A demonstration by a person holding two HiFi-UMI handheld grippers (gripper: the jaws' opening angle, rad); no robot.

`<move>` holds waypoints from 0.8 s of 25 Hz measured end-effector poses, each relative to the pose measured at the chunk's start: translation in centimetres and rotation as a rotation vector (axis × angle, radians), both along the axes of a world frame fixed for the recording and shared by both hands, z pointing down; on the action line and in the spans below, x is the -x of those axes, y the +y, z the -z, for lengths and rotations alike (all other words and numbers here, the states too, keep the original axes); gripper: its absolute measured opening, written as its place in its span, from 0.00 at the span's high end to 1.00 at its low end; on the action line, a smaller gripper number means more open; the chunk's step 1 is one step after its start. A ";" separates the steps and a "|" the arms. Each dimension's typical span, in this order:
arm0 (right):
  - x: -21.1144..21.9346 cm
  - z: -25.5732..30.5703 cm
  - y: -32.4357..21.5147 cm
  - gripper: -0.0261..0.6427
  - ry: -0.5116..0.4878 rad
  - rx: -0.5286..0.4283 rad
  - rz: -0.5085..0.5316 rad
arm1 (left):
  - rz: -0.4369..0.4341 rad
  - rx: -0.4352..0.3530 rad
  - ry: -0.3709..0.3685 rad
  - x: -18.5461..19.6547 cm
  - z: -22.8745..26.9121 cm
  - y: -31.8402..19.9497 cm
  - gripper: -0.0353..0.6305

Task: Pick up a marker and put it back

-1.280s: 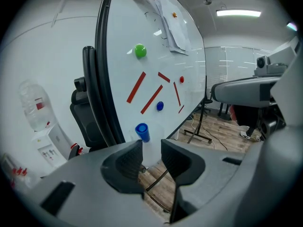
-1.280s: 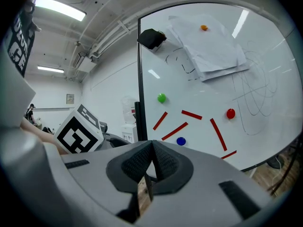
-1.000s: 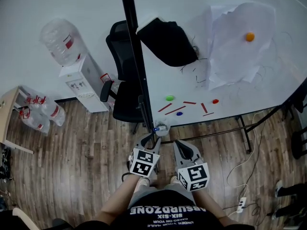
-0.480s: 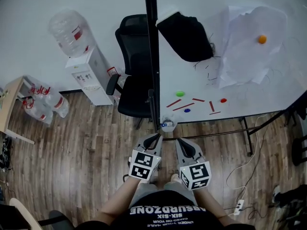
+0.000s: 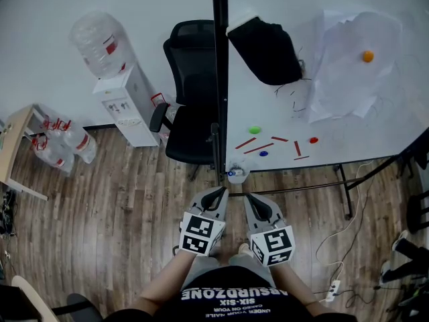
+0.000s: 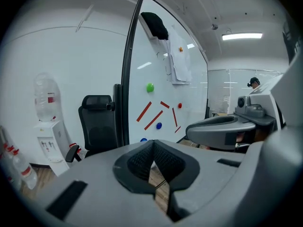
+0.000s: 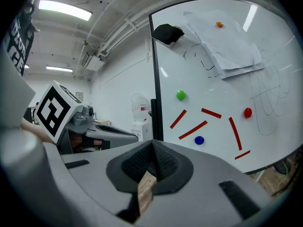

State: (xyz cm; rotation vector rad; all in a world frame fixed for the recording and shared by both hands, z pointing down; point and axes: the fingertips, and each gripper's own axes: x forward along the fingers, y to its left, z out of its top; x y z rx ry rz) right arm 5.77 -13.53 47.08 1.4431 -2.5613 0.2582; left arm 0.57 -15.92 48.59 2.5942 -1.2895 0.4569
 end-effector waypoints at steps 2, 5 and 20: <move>0.0 0.1 0.1 0.97 0.001 -0.002 -0.003 | -0.002 -0.003 0.006 0.0 0.2 0.1 0.94; 0.0 0.2 0.3 0.97 0.002 -0.004 -0.008 | -0.005 0.001 0.007 0.0 0.0 0.3 0.94; 0.2 0.1 0.6 0.97 -0.005 -0.002 -0.017 | -0.011 -0.009 0.020 0.4 0.4 0.6 0.94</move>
